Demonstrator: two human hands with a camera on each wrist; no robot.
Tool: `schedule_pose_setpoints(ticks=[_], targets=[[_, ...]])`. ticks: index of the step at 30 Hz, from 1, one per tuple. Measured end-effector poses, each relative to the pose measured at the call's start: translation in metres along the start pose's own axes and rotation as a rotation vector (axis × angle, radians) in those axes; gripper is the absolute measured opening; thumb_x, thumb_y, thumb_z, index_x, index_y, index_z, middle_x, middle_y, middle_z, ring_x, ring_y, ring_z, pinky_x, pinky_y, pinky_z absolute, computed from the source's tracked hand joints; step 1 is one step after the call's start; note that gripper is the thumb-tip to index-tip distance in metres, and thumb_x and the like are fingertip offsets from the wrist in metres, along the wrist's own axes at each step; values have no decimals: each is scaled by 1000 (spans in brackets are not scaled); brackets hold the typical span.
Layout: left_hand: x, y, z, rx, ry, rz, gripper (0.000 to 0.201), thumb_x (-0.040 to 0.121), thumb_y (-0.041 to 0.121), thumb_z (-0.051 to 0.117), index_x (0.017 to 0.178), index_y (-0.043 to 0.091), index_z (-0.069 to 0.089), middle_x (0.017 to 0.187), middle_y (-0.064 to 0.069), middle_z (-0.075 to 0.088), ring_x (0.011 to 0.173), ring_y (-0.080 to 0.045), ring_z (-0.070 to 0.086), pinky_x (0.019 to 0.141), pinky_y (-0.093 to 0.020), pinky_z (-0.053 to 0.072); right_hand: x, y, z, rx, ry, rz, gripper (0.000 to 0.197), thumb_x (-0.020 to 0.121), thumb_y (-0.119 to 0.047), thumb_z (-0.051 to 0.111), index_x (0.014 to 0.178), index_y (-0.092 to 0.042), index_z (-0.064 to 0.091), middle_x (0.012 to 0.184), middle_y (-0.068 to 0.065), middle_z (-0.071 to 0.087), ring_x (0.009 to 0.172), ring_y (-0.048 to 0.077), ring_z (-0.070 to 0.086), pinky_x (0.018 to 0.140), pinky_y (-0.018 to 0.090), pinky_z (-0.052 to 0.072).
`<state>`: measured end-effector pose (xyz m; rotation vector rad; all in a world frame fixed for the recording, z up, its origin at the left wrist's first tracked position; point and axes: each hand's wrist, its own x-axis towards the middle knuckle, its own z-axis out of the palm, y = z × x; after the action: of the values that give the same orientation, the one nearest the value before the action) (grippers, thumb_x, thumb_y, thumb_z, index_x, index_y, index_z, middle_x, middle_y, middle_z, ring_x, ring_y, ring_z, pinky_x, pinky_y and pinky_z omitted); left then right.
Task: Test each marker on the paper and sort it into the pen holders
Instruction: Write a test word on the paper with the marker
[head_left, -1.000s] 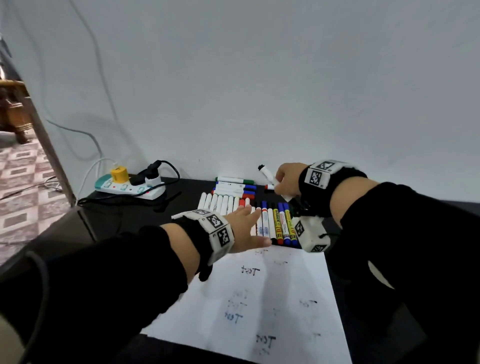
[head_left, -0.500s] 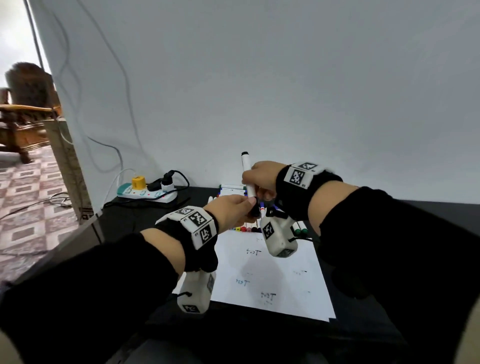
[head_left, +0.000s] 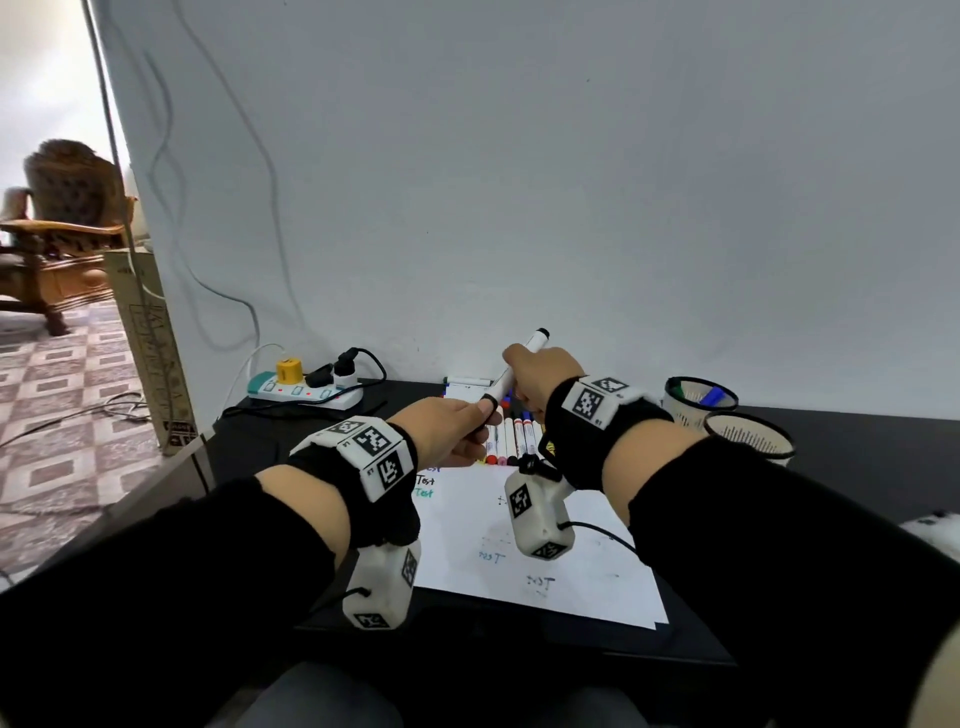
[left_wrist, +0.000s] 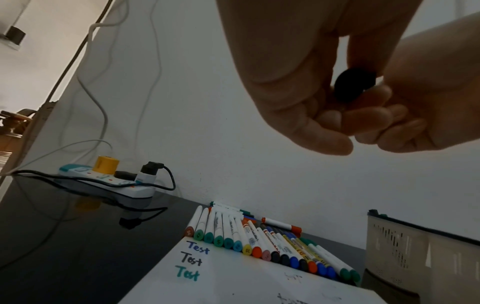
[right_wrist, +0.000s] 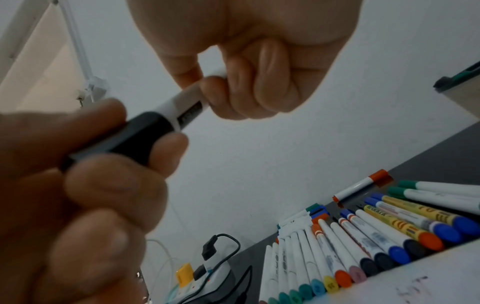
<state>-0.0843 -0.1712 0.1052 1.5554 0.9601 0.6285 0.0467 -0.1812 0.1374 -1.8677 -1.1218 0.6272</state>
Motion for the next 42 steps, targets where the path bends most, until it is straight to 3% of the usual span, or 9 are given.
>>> schedule_pose_setpoints(ticks=[10,14,17,22,28,32,37,40,42], targets=[[-11,8,-5,45,-35,-50,37,102,31,29,77,13,48,60,-1,33,52,-13,31,55,-19,35,-3,1,16,-11,6,-76,41,93,-38,45,62,-11,46,55,3,48,47,20,44,54,28,35],[-9,10,-10,144,-54,-37,36,103,30,27,77,14,46,61,-1,35,53,-13,34,54,-17,37,-1,1,19,164,-31,-37,38,88,-32,51,58,-11,45,47,1,43,41,18,36,46,25,28],[-11,11,-17,32,-97,-66,34,101,32,33,79,14,50,54,3,39,51,-12,37,55,-17,43,-5,1,19,311,-86,-29,39,89,-30,53,57,-12,40,35,-5,35,35,13,27,40,21,22],[-13,7,-18,-53,-199,-105,34,101,35,31,80,16,50,44,8,35,43,-9,37,56,-19,43,-8,3,22,353,-84,-43,34,88,-23,49,57,-13,37,38,-2,32,36,14,24,42,22,20],[-9,14,-11,173,-84,-70,35,103,30,26,76,13,43,58,0,30,49,-11,30,52,-18,36,-5,-3,22,202,15,45,28,81,-31,48,61,-11,45,55,4,47,47,21,41,55,30,35],[-2,12,-8,524,4,-26,35,102,35,26,89,10,47,70,-7,47,56,-18,44,68,-29,44,-1,-7,22,169,37,84,28,82,-31,48,64,-10,48,57,4,50,51,22,47,63,32,39],[-4,13,-8,849,111,12,45,102,36,22,115,4,50,102,-13,56,94,-27,54,76,-27,35,4,-6,26,149,24,112,28,81,-33,47,64,-11,50,60,6,53,58,25,50,67,34,41],[-9,15,-10,1024,137,88,39,103,34,21,103,7,50,96,-10,53,88,-24,50,73,-27,33,7,-4,28,169,13,109,28,83,-31,47,66,-9,50,56,5,52,55,24,49,64,32,40],[-13,15,-11,1119,172,102,31,102,34,22,92,12,42,88,-5,47,81,-21,45,71,-28,32,9,-4,30,151,3,126,24,83,-29,45,80,-7,54,43,2,52,49,21,46,58,29,38]])
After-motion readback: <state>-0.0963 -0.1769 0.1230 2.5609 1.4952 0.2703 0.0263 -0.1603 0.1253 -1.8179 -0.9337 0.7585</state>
